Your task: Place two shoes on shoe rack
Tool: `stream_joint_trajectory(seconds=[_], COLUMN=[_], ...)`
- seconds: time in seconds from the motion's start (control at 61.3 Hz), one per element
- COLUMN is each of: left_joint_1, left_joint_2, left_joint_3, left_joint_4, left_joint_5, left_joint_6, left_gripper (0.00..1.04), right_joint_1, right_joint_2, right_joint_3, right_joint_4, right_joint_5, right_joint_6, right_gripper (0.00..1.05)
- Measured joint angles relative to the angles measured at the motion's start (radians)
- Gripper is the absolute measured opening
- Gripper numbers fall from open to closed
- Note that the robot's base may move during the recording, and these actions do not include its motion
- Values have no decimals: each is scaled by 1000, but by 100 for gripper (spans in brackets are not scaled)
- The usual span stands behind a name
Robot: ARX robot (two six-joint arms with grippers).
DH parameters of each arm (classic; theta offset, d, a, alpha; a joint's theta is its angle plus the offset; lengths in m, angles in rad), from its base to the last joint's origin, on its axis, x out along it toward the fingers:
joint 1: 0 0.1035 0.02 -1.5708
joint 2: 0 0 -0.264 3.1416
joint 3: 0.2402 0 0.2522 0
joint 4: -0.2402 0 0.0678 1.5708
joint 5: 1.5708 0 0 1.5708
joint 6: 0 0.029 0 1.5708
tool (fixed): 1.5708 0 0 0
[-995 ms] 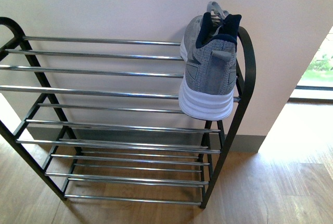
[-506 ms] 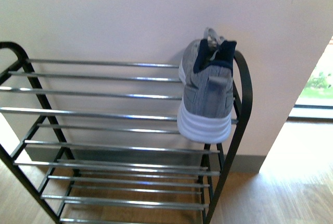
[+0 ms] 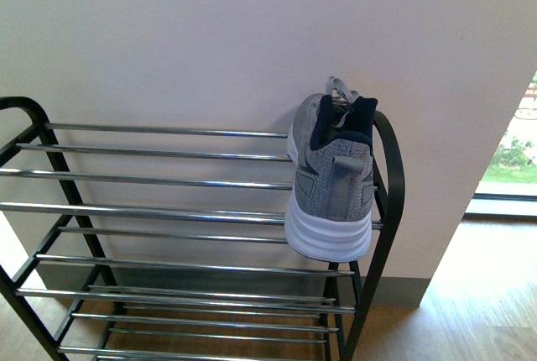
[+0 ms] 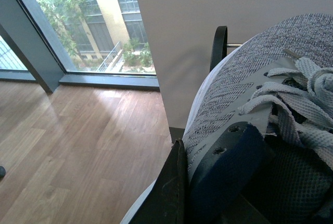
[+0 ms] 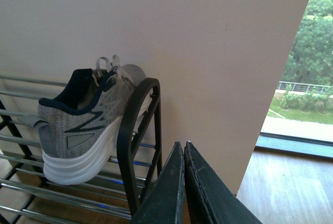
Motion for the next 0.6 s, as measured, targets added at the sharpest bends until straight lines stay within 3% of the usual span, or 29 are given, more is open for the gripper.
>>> stream_joint_trajectory(seconds=[0.604], left_joint_1=[0], left_joint_2=[0], left_joint_3=[0], left_joint_4=[0], left_joint_5=[-1], left_joint_6=[0], left_gripper=[2], right_joint_1=[0], right_joint_2=[-229], right_joint_3=[-85], right_joint_4=[-121], right_joint_5=[0], right_joint_6=[0], right_gripper=[2])
